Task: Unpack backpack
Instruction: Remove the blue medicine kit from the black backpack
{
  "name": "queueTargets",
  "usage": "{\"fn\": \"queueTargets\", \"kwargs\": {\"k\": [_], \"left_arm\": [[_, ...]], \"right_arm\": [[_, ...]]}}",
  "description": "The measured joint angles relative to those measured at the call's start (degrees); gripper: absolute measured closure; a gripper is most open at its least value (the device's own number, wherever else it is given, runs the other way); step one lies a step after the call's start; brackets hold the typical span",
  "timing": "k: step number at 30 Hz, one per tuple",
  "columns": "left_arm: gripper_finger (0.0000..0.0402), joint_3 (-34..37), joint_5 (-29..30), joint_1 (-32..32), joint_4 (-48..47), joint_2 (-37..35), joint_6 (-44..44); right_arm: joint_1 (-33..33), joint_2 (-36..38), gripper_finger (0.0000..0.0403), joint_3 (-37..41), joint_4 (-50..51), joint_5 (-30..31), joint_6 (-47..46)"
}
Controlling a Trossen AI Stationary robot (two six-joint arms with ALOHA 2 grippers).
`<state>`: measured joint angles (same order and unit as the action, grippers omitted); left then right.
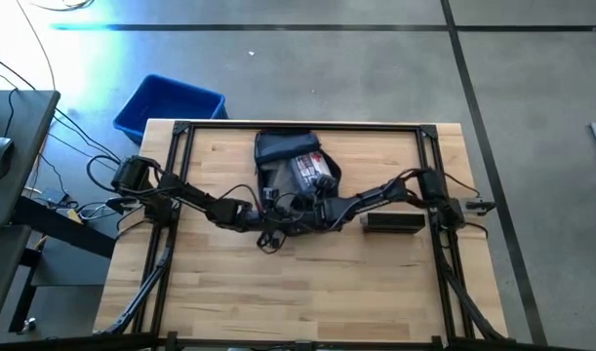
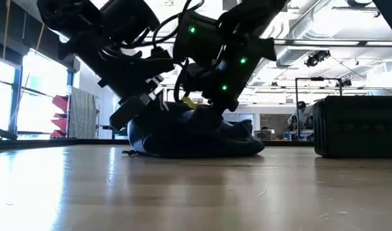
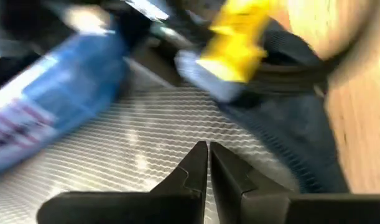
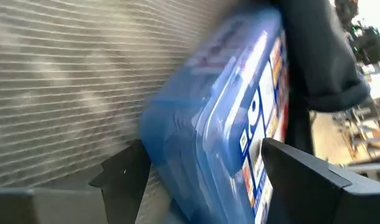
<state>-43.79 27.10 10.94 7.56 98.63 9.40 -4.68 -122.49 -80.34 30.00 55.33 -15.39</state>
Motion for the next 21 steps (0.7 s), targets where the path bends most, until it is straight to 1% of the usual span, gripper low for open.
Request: {"fn": "queueTargets", "kwargs": {"k": [5, 9, 11, 12, 14, 16, 17, 21], "left_arm": [[0.0401, -0.2, -3.1, 1.6, -4.7, -0.3, -2.9], [0.0401, -0.2, -4.2, 3.4, -3.8, -0.2, -2.6], [0.0401, -0.2, -4.2, 4.0, -3.5, -0.2, -2.2], [0.0401, -0.2, -4.1, 4.3, -3.5, -0.2, -2.2], [0.0401, -0.2, -3.7, 4.8, -3.7, -0.3, -1.7], [0.0401, -0.1, -2.8, 5.2, -3.9, -0.5, -1.1], [0.0401, -0.1, -2.4, 5.2, -4.1, -0.7, -0.9], [0.0401, -0.1, -0.4, 5.3, -5.5, -1.2, -1.1]], "right_arm": [[3.1, -0.1, 0.0115, 0.0, -0.6, 0.3, 0.1], [5.3, -0.1, 0.0120, 0.0, -2.7, -0.5, 0.8], [5.8, -0.1, 0.0138, 0.0, -3.7, -1.7, 0.4], [5.9, -0.1, 0.0153, 0.0, -4.0, -2.7, 0.4], [5.8, 0.0, 0.0197, 0.0, -4.6, -3.6, 1.1], [5.3, 0.3, 0.0252, 0.0, -5.0, -3.9, 2.4], [4.9, 0.5, 0.0259, 0.0, -4.9, -3.9, 3.4], [2.6, 2.1, 0.0258, -0.1, -4.4, -4.4, 6.3]]}}
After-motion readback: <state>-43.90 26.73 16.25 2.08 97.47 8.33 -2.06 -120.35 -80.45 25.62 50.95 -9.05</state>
